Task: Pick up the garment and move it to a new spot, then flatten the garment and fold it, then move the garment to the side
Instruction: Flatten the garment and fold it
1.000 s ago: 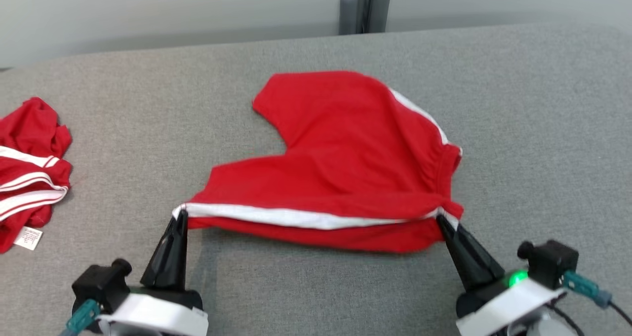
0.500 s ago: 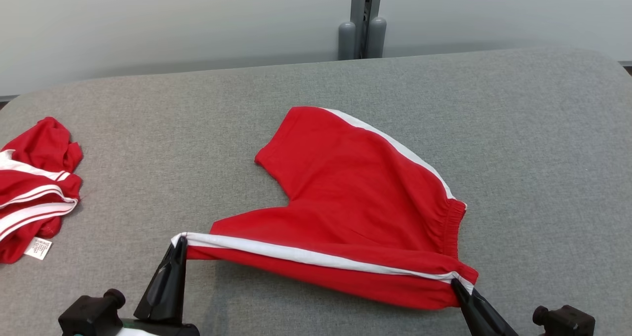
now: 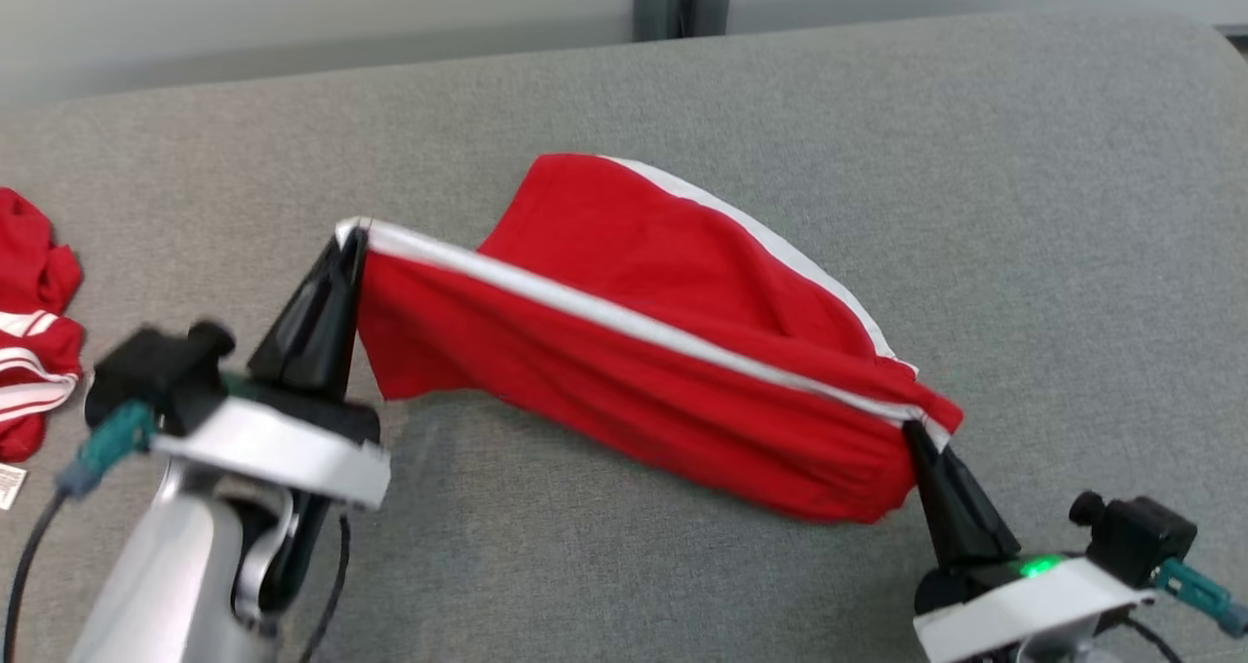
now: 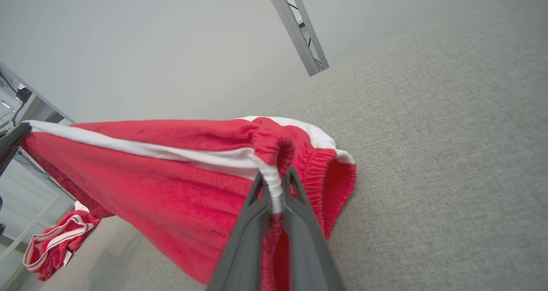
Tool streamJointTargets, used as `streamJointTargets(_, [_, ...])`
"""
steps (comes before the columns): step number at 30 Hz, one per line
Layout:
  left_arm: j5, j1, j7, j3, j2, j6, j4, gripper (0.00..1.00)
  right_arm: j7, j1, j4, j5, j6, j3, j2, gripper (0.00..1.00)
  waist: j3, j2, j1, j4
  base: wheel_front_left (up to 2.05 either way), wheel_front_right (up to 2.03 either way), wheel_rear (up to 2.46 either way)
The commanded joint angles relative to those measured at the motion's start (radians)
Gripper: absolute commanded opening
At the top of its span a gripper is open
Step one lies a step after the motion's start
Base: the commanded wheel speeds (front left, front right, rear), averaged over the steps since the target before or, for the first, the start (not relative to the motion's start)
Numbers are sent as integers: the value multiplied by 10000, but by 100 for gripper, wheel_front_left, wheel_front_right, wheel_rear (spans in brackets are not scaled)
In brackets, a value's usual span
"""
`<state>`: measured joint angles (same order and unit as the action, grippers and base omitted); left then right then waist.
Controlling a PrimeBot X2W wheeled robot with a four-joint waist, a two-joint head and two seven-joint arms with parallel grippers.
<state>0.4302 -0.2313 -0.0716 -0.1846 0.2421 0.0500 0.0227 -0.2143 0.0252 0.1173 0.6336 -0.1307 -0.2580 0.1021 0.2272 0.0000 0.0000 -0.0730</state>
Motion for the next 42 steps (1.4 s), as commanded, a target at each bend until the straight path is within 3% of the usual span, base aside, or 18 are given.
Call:
streamJointTargets(1, [-31,-762,13,-68,20,142,-507,0,53,323,192,137,-2,214,-95,0,352,0,0,-181,0,0,0])
streamJointTargets(7, [-46,-3288,214,-735,-47,609,-2921,0,8,1375,746,525,-2,372,-422,0,999,0,0,-553,0,0,0])
streamJointTargets(13, [142,-5311,109,-1280,-190,772,-5322,0,-204,2325,1228,1124,-2,135,-488,0,1623,0,0,-969,0,0,0])
streamJointTargets(30, [1341,-8046,-562,-2880,-743,807,-9677,0,-161,3752,2255,1469,-4,-671,-492,0,2485,0,0,-1502,0,0,0])
streamJointTargets(31, [1488,-8105,-629,-2978,-761,808,-9779,0,-117,3775,2242,1449,-4,-718,-496,14,2494,0,0,-1525,0,0,0])
streamJointTargets(32, [1659,-8153,-663,-3059,-774,808,-9879,12,-80,3788,2219,1405,-4,-740,-495,42,2499,0,0,-1541,0,0,0])
streamJointTargets(33, [1768,-8202,-727,-3156,-765,808,-9971,91,-45,3790,2180,1372,-4,-761,-495,79,2498,0,0,-1554,0,0,0])
streamJointTargets(34, [1876,-8245,-796,-3271,-760,808,-10031,100,-33,3779,2145,1325,-4,-779,-495,100,2492,0,0,-1563,0,0,0])
streamJointTargets(42, [2290,-8005,-1775,-3315,-670,749,-10329,100,-259,3377,1467,-203,-4,-168,-485,100,2338,0,0,-1422,0,0,0])
